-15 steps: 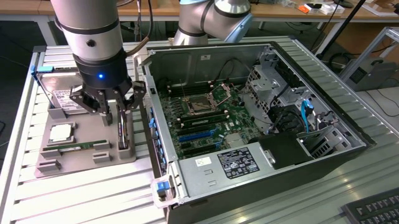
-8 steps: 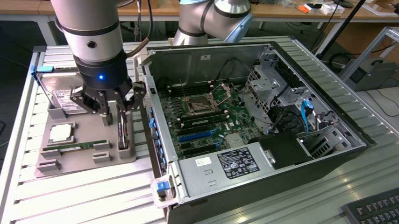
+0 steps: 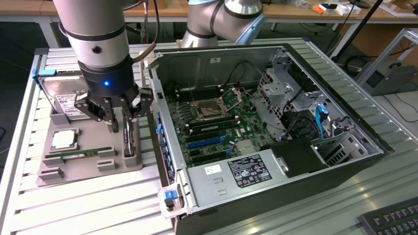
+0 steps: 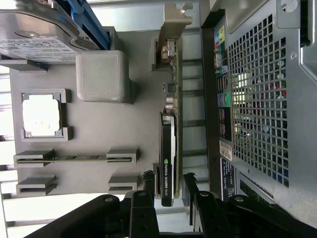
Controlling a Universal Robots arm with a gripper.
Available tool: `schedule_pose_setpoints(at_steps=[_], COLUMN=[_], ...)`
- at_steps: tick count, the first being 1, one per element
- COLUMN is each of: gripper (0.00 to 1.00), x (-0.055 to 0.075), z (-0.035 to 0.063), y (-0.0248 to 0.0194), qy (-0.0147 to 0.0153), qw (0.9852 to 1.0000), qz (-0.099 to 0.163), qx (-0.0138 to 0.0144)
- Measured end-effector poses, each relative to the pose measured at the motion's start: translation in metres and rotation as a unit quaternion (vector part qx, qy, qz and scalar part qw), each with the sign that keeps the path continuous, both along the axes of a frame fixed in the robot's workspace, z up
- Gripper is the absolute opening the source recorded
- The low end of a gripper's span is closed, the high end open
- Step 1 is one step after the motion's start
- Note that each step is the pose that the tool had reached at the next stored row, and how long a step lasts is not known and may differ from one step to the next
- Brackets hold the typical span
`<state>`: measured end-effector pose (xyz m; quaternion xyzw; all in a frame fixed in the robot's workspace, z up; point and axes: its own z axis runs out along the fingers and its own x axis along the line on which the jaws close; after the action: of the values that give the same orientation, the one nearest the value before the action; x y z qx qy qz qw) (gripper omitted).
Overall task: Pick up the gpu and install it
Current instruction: 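Pick up the gpu and move the gpu toward the slot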
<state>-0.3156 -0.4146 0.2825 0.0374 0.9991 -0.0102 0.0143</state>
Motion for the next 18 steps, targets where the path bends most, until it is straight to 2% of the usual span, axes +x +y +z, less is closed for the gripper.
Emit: schedule_pose_setpoints(at_steps=[3, 6, 10, 14, 18], gripper=[0.36, 0.36, 0.36, 0.36, 0.36], x=[0.000, 0.000, 0.002, 0.004, 0.004], z=[-0.0028, -0.0050, -0.0058, -0.0074, -0.0097], y=[0.0000, 0.0023, 0.0108, 0.0204, 0.0286], qy=[0.0001, 0.0001, 0.0001, 0.0001, 0.0000], qw=[1.0000, 1.0000, 0.9999, 0.9997, 0.9996], qz=[0.000, 0.000, 0.000, 0.000, 0.000], qx=[-0.0035, -0.0088, -0.0146, -0.0228, -0.0271])
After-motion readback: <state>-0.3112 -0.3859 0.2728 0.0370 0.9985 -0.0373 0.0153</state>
